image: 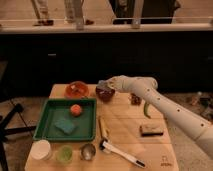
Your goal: Place towel in purple bowl
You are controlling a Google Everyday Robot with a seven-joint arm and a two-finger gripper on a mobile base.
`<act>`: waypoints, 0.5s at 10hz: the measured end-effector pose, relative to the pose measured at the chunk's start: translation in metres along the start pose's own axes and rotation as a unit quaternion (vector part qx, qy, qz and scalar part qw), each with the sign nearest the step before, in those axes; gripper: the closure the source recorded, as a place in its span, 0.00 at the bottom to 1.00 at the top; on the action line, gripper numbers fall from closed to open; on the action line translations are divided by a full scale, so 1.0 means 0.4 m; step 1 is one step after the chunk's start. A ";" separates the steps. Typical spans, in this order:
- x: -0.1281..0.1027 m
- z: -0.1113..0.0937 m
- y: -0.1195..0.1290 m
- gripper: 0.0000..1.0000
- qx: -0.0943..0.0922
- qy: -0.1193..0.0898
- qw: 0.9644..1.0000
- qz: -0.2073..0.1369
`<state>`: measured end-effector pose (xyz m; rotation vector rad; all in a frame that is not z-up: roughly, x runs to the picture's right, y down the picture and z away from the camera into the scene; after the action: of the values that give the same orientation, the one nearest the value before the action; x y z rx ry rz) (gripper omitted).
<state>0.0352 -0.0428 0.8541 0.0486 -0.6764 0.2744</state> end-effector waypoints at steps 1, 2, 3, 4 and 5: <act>0.000 0.012 0.001 1.00 -0.004 -0.009 1.000 0.006; 0.003 0.027 0.007 1.00 -0.011 -0.016 1.000 0.012; 0.006 0.036 0.010 1.00 -0.016 -0.019 1.000 0.016; 0.007 0.048 0.015 1.00 -0.023 -0.022 0.999 0.020; 0.004 0.064 0.021 1.00 -0.032 -0.024 0.999 0.020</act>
<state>0.0186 -0.0376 0.8746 -0.0196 -0.7332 0.2906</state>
